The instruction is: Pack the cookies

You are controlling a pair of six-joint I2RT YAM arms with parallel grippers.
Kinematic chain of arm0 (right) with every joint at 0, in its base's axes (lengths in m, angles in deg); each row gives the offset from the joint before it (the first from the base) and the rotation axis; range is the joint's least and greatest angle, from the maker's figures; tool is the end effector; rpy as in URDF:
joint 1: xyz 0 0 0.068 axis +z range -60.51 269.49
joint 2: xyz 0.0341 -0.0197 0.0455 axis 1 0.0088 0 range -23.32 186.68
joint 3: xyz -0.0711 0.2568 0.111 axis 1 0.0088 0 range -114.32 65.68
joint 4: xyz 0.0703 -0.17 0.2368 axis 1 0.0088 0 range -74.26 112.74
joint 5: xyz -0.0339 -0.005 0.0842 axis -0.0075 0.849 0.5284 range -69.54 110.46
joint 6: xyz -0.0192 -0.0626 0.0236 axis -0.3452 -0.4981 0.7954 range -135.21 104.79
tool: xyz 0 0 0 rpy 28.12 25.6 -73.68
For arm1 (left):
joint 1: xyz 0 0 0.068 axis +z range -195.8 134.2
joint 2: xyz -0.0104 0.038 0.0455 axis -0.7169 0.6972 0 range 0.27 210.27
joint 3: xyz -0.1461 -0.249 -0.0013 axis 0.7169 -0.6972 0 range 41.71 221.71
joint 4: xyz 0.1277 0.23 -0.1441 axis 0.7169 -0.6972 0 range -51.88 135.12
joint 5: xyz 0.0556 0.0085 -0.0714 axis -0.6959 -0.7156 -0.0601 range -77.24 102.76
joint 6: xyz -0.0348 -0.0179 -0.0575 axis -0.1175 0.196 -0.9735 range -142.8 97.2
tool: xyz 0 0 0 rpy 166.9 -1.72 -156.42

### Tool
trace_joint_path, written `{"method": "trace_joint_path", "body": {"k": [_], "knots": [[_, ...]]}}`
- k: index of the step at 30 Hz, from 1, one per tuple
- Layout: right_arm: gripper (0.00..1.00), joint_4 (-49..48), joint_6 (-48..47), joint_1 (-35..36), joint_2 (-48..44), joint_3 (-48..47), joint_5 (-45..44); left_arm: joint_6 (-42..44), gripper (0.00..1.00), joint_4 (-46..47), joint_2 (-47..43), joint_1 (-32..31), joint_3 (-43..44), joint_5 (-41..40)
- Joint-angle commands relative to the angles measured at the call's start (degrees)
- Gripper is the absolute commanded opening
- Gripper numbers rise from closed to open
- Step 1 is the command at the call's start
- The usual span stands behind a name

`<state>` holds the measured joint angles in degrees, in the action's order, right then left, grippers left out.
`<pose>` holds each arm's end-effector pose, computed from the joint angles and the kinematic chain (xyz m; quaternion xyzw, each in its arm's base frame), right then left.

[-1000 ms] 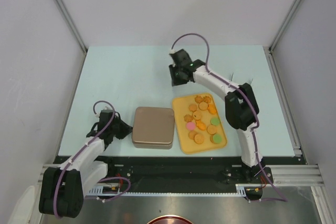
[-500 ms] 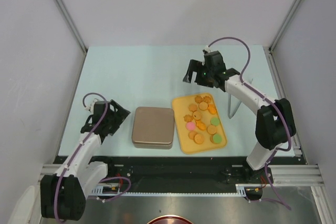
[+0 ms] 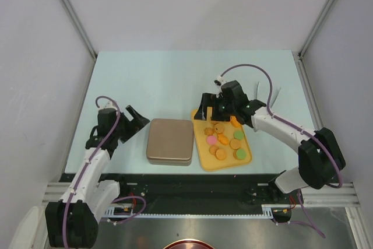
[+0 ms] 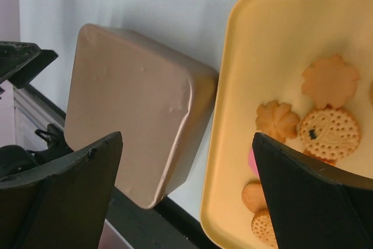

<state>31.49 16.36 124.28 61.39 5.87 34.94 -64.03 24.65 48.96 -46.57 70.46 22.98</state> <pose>0.3009 0.2262 0.2429 -0.0779 0.8996 0.3225 0.2840 0.2225 -0.0131 0.1991 -0.2776 0.8613 -0.2252 0.3610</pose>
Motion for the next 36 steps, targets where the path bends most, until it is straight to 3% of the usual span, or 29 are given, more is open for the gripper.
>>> {"method": "trace_joint_path", "body": {"k": [1,12,36], "knots": [[1.00,-5.72,3.76,1.42,-3.14,5.31,4.50,3.61,1.00,6.75,0.61,0.34,-2.38,14.28],[0.99,-14.69,7.89,9.33,0.28,10.86,6.00,4.58,0.99,8.17,3.26,-2.47,-2.12,18.70],[0.91,-20.14,9.30,12.06,11.18,10.86,6.44,0.19,0.72,4.12,6.86,-8.80,-4.41,11.23]]}}
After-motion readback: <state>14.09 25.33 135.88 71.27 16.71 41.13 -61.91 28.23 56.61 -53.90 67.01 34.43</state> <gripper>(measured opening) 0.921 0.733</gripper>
